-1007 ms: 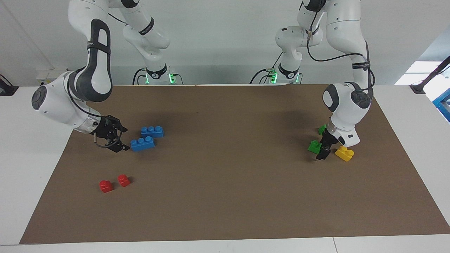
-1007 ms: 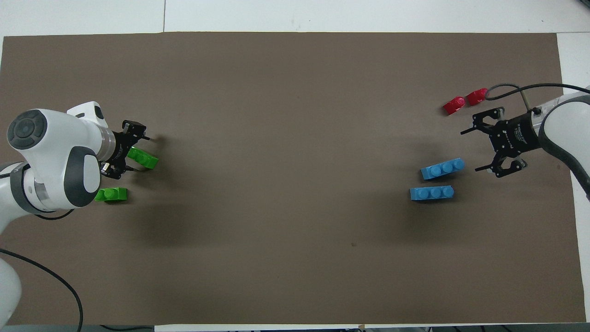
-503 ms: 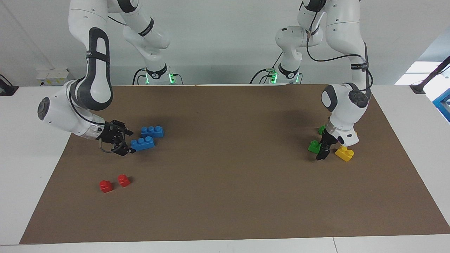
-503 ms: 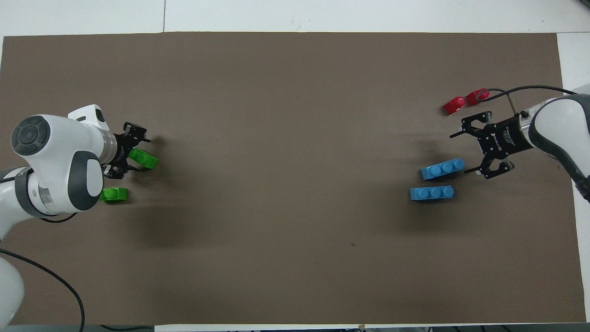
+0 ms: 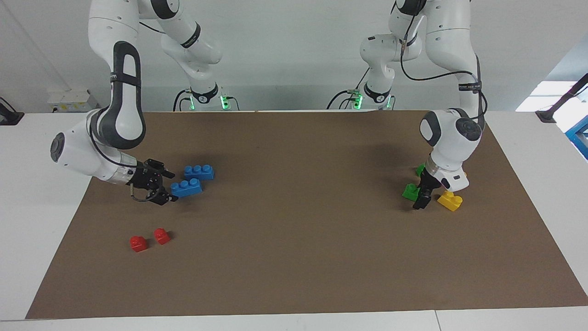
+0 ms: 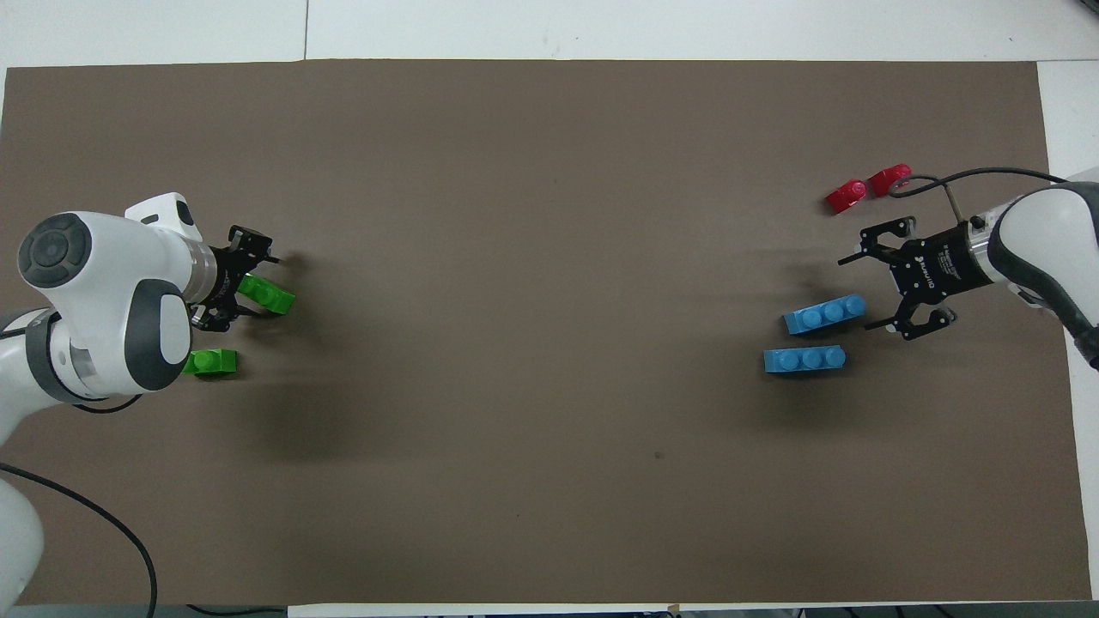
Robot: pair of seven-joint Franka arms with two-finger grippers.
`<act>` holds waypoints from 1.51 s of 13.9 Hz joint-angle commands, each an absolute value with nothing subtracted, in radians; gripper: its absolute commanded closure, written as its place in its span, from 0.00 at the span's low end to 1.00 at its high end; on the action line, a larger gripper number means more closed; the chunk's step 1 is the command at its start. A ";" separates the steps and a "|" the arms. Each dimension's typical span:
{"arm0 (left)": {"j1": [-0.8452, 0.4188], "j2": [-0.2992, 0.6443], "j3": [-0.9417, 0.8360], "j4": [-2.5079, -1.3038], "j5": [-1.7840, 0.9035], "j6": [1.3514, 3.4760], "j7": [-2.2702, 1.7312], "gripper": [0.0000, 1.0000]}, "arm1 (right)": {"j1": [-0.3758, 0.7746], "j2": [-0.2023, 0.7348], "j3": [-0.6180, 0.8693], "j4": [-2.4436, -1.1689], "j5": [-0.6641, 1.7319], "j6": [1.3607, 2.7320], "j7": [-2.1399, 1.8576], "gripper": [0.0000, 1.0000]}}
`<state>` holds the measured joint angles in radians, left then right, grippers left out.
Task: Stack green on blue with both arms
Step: 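Grasp the green brick with the left gripper while the right gripper grasps the blue brick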
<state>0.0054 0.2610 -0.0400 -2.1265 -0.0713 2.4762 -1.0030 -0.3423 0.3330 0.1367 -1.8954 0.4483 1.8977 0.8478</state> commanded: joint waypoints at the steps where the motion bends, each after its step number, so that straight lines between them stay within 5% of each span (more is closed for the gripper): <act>1: -0.005 0.249 -0.029 -2.120 -0.084 2.448 -0.997 0.09 | -0.370 0.328 0.147 -1.921 0.474 1.901 0.811 0.00; 6: -0.005 0.249 -0.029 -2.120 -0.078 2.447 -0.994 0.10 | -0.370 0.325 0.147 -1.959 0.476 1.919 0.785 0.00; 7: -0.005 0.247 -0.029 -2.120 -0.077 2.441 -0.991 0.17 | -0.370 0.325 0.147 -1.960 0.476 1.919 0.784 0.00; 8: -0.005 0.244 -0.029 -2.120 -0.077 2.434 -0.991 0.28 | -0.371 0.328 0.147 -1.960 0.476 1.919 0.779 0.00; 11: -0.003 0.239 -0.029 -2.118 -0.077 2.428 -0.982 0.99 | -0.367 0.331 0.147 -1.962 0.480 1.948 0.779 0.00; 21: 0.003 0.236 -0.029 -1.972 -0.077 2.255 -0.979 1.00 | -0.357 0.357 0.147 -1.962 0.480 1.999 0.781 0.00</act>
